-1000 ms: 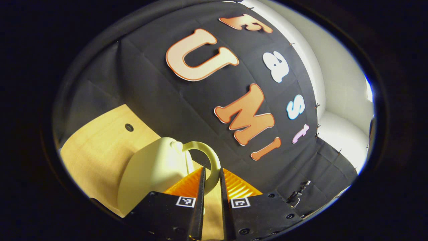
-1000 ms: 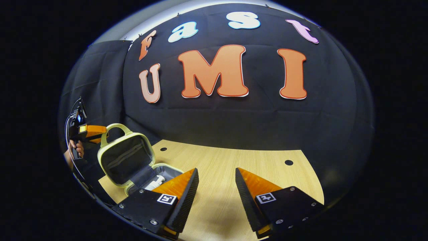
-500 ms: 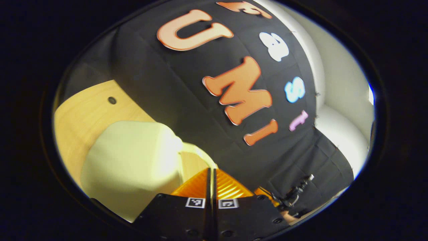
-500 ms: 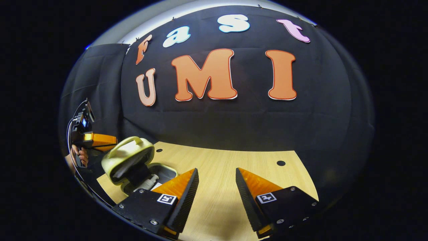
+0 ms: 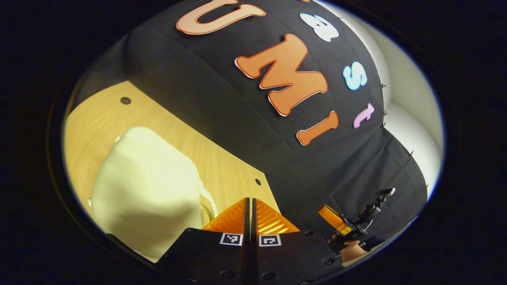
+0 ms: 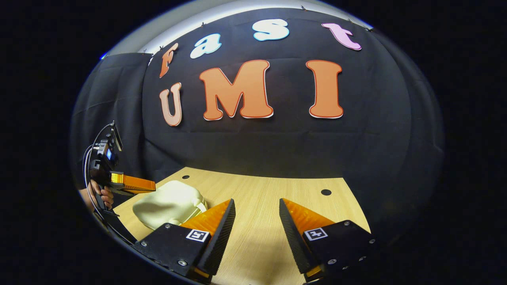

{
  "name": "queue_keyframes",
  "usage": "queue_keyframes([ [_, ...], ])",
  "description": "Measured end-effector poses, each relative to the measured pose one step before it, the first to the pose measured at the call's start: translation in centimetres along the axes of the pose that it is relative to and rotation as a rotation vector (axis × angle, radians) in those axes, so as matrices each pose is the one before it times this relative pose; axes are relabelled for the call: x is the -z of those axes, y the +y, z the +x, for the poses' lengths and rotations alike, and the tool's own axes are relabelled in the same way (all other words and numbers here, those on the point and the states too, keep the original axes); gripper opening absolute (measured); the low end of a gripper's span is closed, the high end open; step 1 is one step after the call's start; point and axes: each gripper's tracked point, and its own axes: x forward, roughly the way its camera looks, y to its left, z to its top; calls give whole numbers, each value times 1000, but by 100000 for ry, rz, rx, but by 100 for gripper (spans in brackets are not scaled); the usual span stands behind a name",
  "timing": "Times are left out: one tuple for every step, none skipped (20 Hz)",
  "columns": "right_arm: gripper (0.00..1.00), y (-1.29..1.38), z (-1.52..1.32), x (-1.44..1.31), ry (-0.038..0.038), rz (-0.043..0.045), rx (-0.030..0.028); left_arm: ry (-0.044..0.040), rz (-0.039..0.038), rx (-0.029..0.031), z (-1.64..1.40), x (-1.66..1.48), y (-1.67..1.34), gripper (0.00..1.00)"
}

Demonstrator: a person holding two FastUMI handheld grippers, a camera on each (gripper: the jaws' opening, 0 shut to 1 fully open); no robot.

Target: First open the suitcase, pack the skin care products into it, and then close the suitcase.

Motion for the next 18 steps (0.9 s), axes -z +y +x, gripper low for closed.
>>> queue_keyframes([
  [72,-2,-94,-184,-685,76,-325,368,2886,-2177,-841,150,-291,0],
  [73,13,-53,-278,-780,-230,141,1022,3098,-1719,336,298,-397,4],
  [73,14,50,-119,-644,-281,-282,737,3570,-1170,346,391,-125,9],
  [73,58,-68,-254,-746,-728,89,334,4052,-1851,141,101,-414,18],
  [73,6,-21,-169,-894,-629,-32,496,3993,-948,1077,-131,-738,18],
  [74,81,-23,-289,-767,-705,-17,313,3223,-943,-173,375,-667,39],
  [75,-4,0,-326,-1066,-686,236,63,3062,-930,184,-153,-725,38],
  [76,121,11,-456,-1101,-613,-39,-1216,2374,-350,301,-332,-850,49],
  [78,106,79,-344,-1319,-610,-8,-913,2052,838,235,-60,-1161,53],
  [80,209,58,-334,-1017,-923,-319,-979,1934,427,-144,-360,-828,61],
  [82,67,-13,-261,-933,-1366,475,-941,2335,-166,271,-467,-960,73],
  [83,56,31,-412,-1621,-1683,183,-1843,2935,-1494,239,-621,-621,85],
  [90,-178,59,-582,-1732,-1861,1400,-2532,3306,-2483,43,-602,-314,90],
  [85,-144,106,-573,-2376,-1233,639,-2465,3110,-2533,130,-689,-477,93],
  [86,67,80,-711,-2219,-519,680,-3212,3297,-3196,-189,-353,-120,92],
  [87,38,26,-540,-1716,370,178,-2299,3367,-2809,-237,-429,-113,96],
  [87,177,39,-259,-1261,424,-233,-2789,3089,-3327,-16,-537,-183,95],
  [87,-119,60,-264,-1067,164,493,-1586,2836,-2832,132,-380,-264,95],
])
